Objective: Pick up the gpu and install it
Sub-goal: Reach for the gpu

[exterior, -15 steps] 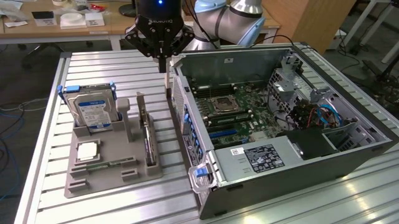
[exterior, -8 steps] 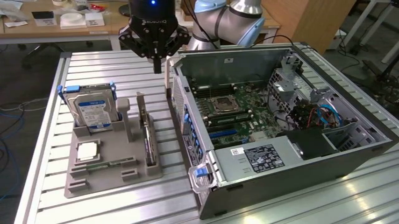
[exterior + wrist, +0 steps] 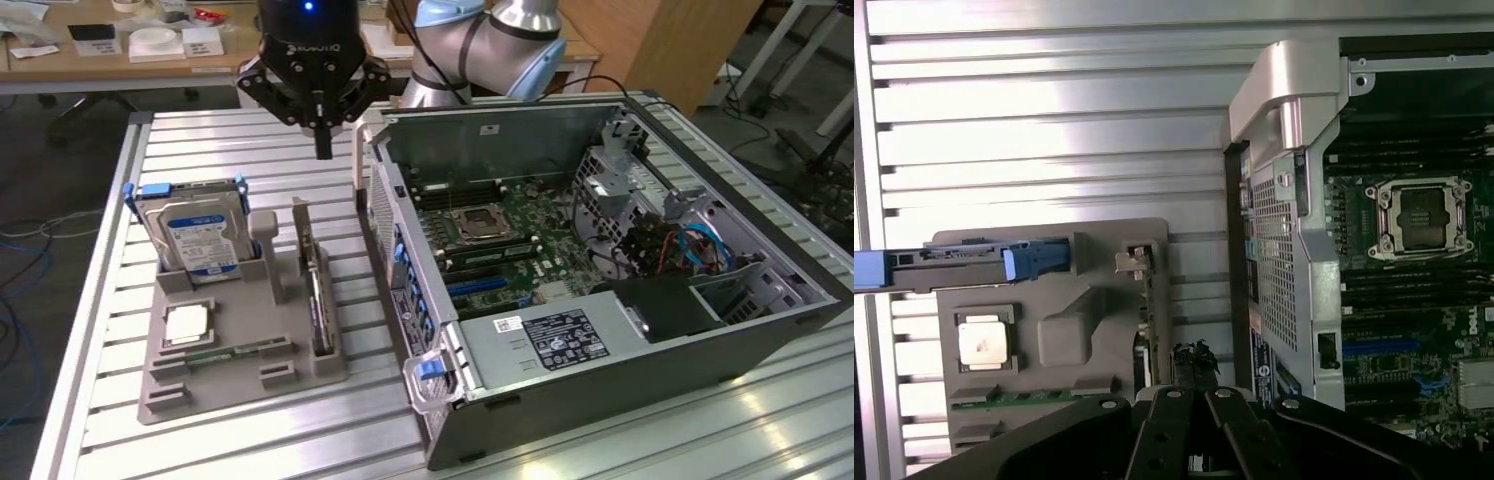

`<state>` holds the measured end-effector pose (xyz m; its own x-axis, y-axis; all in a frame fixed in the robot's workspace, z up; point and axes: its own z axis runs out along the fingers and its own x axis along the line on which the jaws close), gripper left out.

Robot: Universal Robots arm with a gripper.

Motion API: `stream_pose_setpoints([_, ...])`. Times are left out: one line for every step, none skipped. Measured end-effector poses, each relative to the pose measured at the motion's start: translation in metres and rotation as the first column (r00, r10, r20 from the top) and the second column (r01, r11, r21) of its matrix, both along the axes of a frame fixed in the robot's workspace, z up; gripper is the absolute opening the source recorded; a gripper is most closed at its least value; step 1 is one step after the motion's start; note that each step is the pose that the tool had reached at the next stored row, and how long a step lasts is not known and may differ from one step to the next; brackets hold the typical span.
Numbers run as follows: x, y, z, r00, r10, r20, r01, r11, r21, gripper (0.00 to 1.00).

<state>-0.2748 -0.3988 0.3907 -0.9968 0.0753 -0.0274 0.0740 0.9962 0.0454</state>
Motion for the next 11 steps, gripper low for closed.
stream_pose_setpoints([-0.002,0.0,-0.0002,1.0,0.0,0.0,0.0,1.0,0.0,0.11])
stream_pose_setpoints([-0.003,0.0,-0.0003,1.0,0.0,0.0,0.0,1.0,0.0,0.11])
stream_pose_setpoints([-0.005,0.0,-0.0005,1.0,0.0,0.0,0.0,1.0,0.0,0.11])
stream_pose_setpoints([-0.006,0.0,-0.0007,1.0,0.0,0.0,0.0,1.0,0.0,0.11])
stream_pose_setpoints([-0.008,0.0001,-0.0009,1.0,0.0,0.0,0.0,1.0,0.0,0.11])
stream_pose_setpoints([-0.01,0.0,-0.0011,1.0,0.0,0.0001,0.0,1.0,0.0001,0.11])
stream_pose_setpoints([-0.011,0.0,-0.0013,1.0,0.0,0.0,0.0,1.0,0.0,0.11])
stream_pose_setpoints([-0.013,0.0,-0.0015,1.0,0.0,0.0001,0.0,1.0,0.0,0.11])
stream_pose_setpoints([-0.013,0.0,-0.0016,1.0,0.0,0.0001,0.0,1.0,0.0,0.11])
stream_pose_setpoints([-0.014,0.0,-0.0016,1.0,0.0,0.0,0.0,1.0,0.0,0.11])
stream_pose_setpoints([-0.014,0.0,-0.0017,1.0,0.0,0.0001,0.0,1.0,0.0001,0.11])
